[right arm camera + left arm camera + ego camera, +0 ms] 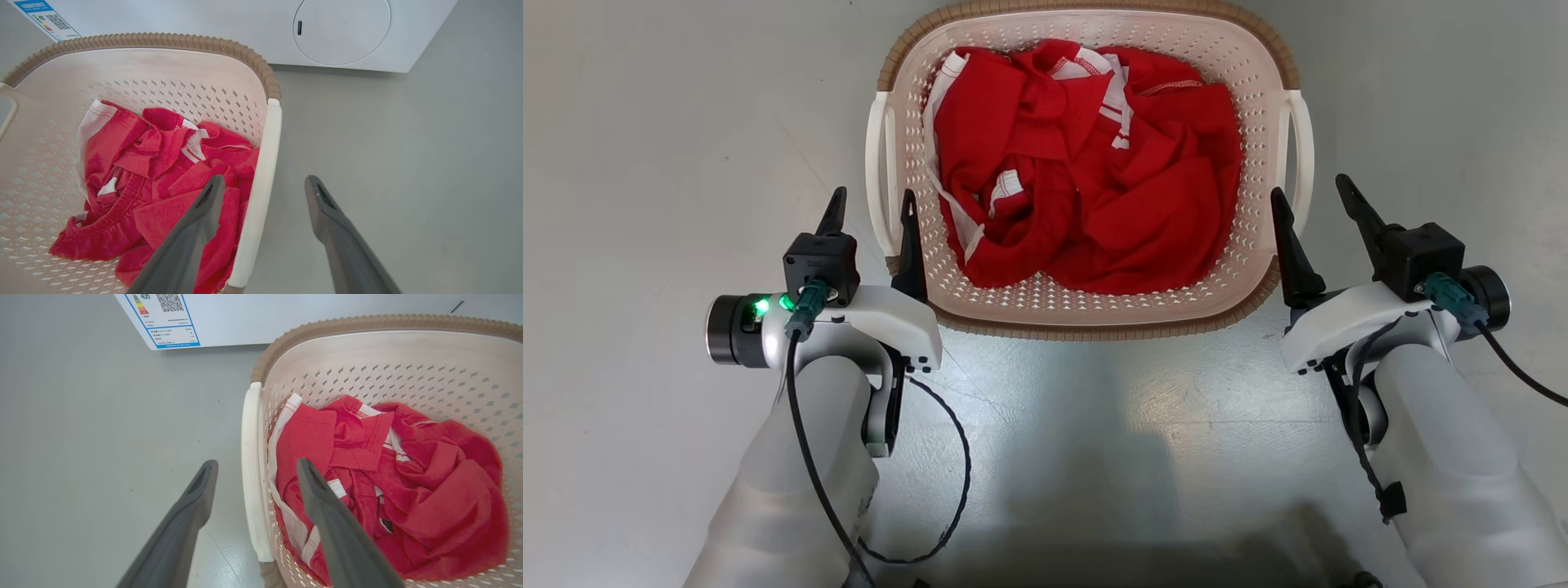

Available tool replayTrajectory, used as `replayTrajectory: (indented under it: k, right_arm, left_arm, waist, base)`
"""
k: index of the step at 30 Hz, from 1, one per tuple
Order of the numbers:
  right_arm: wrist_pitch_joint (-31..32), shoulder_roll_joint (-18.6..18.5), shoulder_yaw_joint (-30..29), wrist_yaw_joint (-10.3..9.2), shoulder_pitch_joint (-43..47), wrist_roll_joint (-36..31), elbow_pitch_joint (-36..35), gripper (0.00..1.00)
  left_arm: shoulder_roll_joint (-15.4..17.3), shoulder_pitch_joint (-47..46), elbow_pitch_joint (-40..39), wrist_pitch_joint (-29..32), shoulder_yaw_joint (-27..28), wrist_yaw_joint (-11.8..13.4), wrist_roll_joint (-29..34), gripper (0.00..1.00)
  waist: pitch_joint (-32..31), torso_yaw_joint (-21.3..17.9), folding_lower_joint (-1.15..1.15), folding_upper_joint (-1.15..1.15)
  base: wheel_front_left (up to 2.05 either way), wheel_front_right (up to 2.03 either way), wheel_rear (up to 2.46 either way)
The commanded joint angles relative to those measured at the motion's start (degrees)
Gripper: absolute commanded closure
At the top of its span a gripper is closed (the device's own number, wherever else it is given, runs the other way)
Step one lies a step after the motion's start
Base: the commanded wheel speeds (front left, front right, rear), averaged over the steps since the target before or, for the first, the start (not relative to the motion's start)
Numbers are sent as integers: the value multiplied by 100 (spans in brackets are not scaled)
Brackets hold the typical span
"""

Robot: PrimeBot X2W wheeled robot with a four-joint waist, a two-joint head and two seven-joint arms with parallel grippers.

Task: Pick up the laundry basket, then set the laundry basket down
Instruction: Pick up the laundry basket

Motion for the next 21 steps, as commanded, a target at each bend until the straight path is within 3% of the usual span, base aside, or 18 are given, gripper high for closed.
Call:
replayTrajectory:
  k: [1, 21]
  right_arm:
    - [-79, 70, 117, 17, 215, 45, -66, 0]
    - [-79, 70, 221, 17, 211, 89, -71, 0]
  left_arm:
    - [139, 36, -53, -29, 124, 30, -49, 0]
    - [139, -18, -24, -29, -56, 20, -317, 0]
  waist:
    - [10, 1, 0, 0]
    - [214, 42, 0, 0]
  base:
    - [0, 0, 0]
    - [0, 0, 0]
